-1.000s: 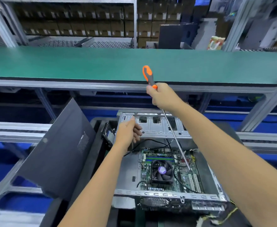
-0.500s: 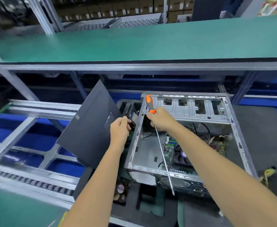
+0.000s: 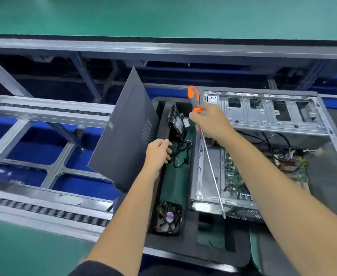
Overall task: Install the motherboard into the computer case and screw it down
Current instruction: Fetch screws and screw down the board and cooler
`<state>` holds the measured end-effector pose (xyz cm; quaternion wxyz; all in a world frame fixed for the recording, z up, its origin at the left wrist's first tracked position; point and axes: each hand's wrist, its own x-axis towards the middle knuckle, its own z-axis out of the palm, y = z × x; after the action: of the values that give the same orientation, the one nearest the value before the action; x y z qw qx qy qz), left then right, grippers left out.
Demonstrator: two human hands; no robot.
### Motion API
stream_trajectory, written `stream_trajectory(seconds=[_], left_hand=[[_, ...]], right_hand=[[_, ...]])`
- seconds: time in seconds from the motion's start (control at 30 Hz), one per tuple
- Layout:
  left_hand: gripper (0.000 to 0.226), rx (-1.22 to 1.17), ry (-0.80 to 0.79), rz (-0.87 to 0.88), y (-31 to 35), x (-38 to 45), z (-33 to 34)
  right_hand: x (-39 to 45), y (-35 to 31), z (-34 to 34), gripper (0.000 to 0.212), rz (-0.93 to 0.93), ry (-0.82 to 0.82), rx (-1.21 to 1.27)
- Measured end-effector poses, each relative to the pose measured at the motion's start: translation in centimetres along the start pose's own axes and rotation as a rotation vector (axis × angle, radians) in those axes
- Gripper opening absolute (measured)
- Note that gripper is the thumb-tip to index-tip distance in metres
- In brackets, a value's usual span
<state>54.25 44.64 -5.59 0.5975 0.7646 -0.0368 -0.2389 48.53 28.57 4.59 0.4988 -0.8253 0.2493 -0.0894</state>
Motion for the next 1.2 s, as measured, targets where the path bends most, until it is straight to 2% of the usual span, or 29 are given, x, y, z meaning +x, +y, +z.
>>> stream_trajectory(seconds=[0.3, 0.57, 0.8, 0.9, 1.1, 1.2], left_hand=[[0.022, -0.001, -0.179, -0.107, -4.4, 0.7, 0.3], [0.023, -0.047, -0.232, -0.138, -6.2, -0.1, -0.3], [0.026, -0.077, -0.211, -0.163, -5.5, -0.2, 0.2], [0.024, -0.096, -0.210, -0.110, -3.4, -0.3, 0.7], [0.019, -0.119, -0.224, 0.108, 3.5, -0.3, 3.1], [0.017, -0.044, -0.225, 0.198, 5.6, -0.8, 4.9]], right_hand=[[0.9, 0.8, 2.7, 0.018, 0.003, 0.037, -0.125], [0.5, 1.2, 2.9, 0.014, -0.017, 0.071, -0.122], [0.0, 1.0, 2.9, 0.017, -0.015, 0.064, -0.093], [-0.4, 1.1, 2.0, 0.019, -0.009, 0.075, -0.070], [-1.7, 2.2, -2.5, 0.014, 0.009, 0.162, -0.061], [-2.5, 3.0, -5.5, 0.014, 0.017, 0.231, -0.033]])
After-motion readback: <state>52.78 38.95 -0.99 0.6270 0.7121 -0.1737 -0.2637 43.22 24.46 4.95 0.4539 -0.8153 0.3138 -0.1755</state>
